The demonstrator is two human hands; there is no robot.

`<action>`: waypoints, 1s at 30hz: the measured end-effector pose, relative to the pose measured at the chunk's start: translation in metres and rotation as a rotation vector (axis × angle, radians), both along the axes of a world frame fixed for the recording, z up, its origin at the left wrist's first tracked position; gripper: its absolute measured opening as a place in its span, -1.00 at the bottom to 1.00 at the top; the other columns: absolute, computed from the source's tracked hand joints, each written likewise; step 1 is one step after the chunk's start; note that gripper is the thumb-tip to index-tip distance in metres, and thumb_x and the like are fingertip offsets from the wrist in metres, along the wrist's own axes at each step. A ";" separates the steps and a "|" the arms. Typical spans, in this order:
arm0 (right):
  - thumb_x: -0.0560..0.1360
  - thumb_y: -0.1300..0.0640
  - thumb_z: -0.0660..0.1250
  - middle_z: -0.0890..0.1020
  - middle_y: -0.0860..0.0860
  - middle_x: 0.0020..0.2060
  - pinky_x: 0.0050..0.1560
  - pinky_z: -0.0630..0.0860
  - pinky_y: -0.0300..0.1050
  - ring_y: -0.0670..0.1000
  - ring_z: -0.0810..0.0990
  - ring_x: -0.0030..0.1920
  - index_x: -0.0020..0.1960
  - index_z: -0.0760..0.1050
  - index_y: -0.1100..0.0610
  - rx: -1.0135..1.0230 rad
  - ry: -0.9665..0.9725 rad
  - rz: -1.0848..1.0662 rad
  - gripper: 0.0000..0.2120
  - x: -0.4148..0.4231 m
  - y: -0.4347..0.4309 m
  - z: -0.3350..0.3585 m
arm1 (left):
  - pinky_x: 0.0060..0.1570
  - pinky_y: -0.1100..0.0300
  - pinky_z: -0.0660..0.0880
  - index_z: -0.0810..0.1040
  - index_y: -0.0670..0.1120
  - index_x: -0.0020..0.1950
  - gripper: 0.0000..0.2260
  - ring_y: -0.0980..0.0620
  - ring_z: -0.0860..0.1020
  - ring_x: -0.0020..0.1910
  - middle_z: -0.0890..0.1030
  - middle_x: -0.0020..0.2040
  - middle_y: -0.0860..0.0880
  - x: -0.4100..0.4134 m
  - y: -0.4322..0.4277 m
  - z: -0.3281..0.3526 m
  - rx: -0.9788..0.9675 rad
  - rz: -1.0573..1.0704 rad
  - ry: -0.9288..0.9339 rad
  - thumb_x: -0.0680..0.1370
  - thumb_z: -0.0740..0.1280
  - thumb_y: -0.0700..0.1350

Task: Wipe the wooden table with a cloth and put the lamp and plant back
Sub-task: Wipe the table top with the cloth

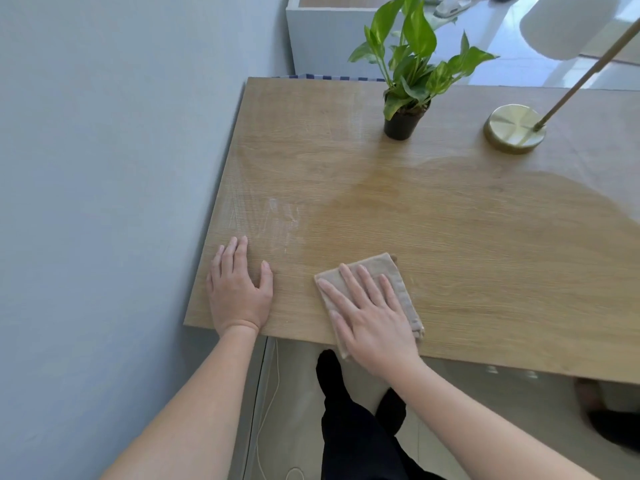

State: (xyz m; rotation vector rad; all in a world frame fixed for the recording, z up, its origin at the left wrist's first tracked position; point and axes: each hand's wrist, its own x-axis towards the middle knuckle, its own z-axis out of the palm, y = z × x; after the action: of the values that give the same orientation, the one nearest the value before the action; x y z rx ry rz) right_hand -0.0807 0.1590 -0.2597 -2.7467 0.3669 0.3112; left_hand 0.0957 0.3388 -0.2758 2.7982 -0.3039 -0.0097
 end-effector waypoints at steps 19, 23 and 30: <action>0.76 -0.27 -0.21 -0.19 -0.13 0.71 0.69 -0.26 0.16 0.00 -0.33 0.70 0.67 -0.25 -0.38 -0.019 0.012 -0.014 -0.50 -0.018 -0.033 0.004 | 0.63 -0.16 0.22 0.34 0.01 0.67 -0.39 -0.08 0.23 0.68 0.36 0.66 0.00 0.001 -0.001 -0.001 -0.010 -0.020 -0.018 0.66 0.10 0.23; 0.75 -0.29 -0.23 -0.23 -0.17 0.70 0.69 -0.28 0.12 -0.05 -0.31 0.69 0.65 -0.28 -0.41 -0.090 0.077 0.010 -0.50 -0.087 -0.089 0.005 | 0.64 -0.15 0.21 0.35 -0.01 0.67 -0.39 -0.09 0.23 0.68 0.37 0.66 -0.01 0.000 0.000 -0.002 -0.012 -0.021 -0.014 0.66 0.12 0.22; 0.73 -0.29 -0.21 -0.11 -0.12 0.73 0.69 -0.24 0.13 -0.03 -0.22 0.71 0.66 -0.18 -0.42 -0.121 0.061 -0.517 -0.49 -0.023 -0.142 0.007 | 0.64 -0.16 0.21 0.34 0.00 0.67 -0.45 -0.08 0.21 0.69 0.35 0.67 -0.01 0.001 -0.001 -0.002 -0.004 -0.015 -0.002 0.70 0.27 0.11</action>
State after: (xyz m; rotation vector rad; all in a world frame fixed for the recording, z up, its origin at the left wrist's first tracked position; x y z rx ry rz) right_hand -0.1033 0.0170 -0.2525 -2.6337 1.1138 0.2391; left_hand 0.0966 0.3375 -0.2780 2.7921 -0.3257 -0.0099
